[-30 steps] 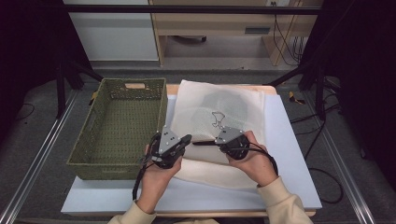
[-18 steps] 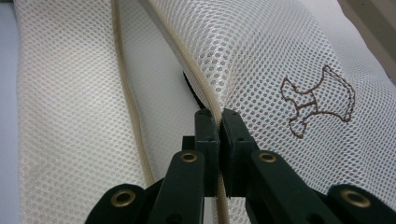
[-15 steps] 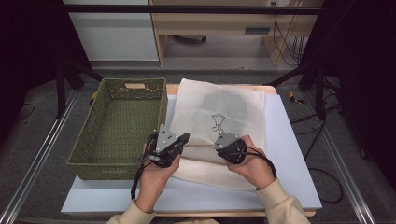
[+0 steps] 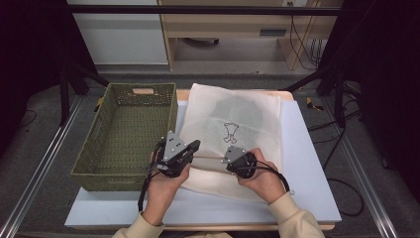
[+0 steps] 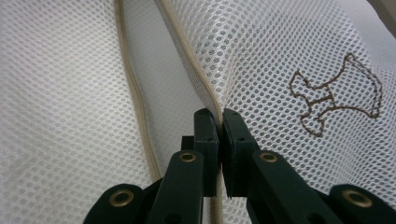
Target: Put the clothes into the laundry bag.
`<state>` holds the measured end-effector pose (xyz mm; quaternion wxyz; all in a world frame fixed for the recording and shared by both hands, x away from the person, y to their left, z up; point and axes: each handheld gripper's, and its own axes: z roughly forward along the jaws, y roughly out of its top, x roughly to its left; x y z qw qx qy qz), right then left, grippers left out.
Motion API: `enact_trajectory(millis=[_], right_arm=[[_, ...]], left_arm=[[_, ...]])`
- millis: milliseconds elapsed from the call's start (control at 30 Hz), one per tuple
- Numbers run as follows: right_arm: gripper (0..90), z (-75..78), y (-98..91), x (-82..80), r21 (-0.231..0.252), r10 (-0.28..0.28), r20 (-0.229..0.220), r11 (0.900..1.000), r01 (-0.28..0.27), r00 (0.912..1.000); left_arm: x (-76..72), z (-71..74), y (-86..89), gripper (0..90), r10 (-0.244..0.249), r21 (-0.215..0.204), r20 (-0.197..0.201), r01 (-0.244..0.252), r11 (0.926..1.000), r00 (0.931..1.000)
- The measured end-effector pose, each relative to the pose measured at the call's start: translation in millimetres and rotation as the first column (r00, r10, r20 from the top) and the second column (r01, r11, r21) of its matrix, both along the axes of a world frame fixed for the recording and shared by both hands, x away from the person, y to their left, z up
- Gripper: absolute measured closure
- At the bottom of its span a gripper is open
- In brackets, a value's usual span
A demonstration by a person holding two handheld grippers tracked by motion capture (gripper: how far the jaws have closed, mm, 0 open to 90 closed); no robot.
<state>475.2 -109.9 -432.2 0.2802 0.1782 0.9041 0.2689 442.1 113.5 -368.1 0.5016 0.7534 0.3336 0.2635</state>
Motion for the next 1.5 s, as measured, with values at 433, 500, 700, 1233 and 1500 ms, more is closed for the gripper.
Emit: enact_trajectory(millis=[433,500,700,1233,1500], right_arm=[[63.5,-16.2,7.5,1.8,-0.005,-0.033,0.023,0.9994,0.033,0.9992],[56.3,-11.3,5.5,1.3,0.031,-0.047,0.05,0.9985,0.046,0.9976],[30.0,-6.0,1.7,-1.7,0.089,-0.071,0.095,0.9941,0.062,0.9929],[7.6,10.0,-18.5,-4.4,0.217,-0.122,0.062,0.9705,0.106,0.9906],[7.2,33.0,-39.8,-1.5,0.318,-0.205,0.052,0.9313,0.178,0.9773]], left_arm=[[3.3,2.2,8.3,89.0,0.019,-0.016,-0.004,-0.019,0.9997,0.9998],[3.6,3.0,9.9,87.0,0.028,-0.012,0.003,-0.028,0.9995,0.9996],[4.1,3.8,12.3,83.8,0.038,-0.011,0.006,-0.038,0.9992,0.9993],[8.9,7.8,19.6,63.5,0.084,0.009,0.023,-0.085,0.9964,0.9962],[12.6,11.8,26.4,40.7,0.131,0.012,-0.003,-0.131,0.9913,0.9914]])
